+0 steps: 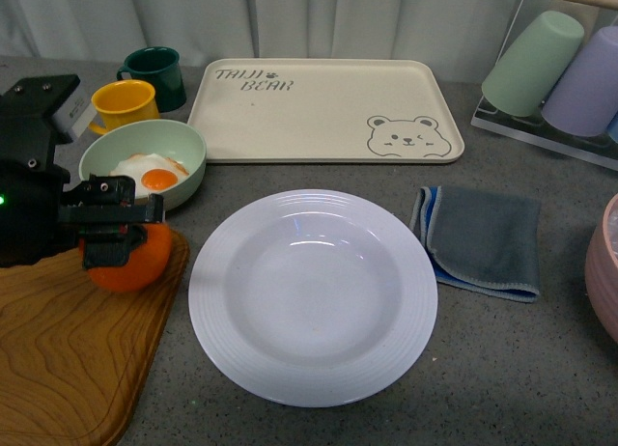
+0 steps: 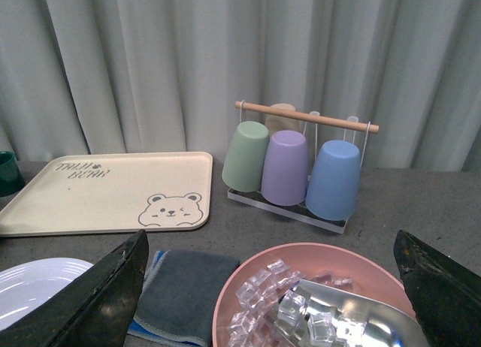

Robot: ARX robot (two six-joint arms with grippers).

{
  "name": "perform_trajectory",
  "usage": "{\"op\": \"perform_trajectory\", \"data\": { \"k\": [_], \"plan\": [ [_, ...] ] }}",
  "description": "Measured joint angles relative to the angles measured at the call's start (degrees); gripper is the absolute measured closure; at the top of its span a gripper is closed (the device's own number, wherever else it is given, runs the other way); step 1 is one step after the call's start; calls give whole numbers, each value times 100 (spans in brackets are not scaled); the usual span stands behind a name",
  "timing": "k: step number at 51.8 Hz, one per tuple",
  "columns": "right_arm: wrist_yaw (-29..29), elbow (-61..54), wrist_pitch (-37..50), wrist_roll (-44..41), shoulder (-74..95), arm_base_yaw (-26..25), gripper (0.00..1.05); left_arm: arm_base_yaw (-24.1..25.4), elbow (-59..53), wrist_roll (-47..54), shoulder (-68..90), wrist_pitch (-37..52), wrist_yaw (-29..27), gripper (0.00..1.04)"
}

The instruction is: Place orange and plate with both arms

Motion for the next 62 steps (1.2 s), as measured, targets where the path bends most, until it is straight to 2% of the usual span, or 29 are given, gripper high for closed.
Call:
{"op": "perform_trajectory", "data": {
  "k": [8, 20, 25, 34, 53, 54, 62],
  "plan": [
    [0, 0, 0, 0, 0, 0, 9, -407, 111, 9, -415, -354, -192, 58],
    [0, 0, 0, 0, 0, 0, 9, -1609, 404, -160, -352, -387, -264, 58],
    [0, 0, 0, 0, 0, 0, 9, -1862, 566, -188, -72, -332, -308, 58],
    [0, 0, 0, 0, 0, 0, 9, -2085, 826, -216, 463, -260, -413, 58],
    [0, 0, 0, 0, 0, 0, 9, -2107, 1165, -363, 1119, -304, -535, 58],
    [0, 0, 0, 0, 0, 0, 9, -2109, 1172, -369, 1126, -306, -518, 57],
    [0, 0, 0, 0, 0, 0, 9, -2142, 1172, -378, 1134, -378, -503, 23]
  ]
}}
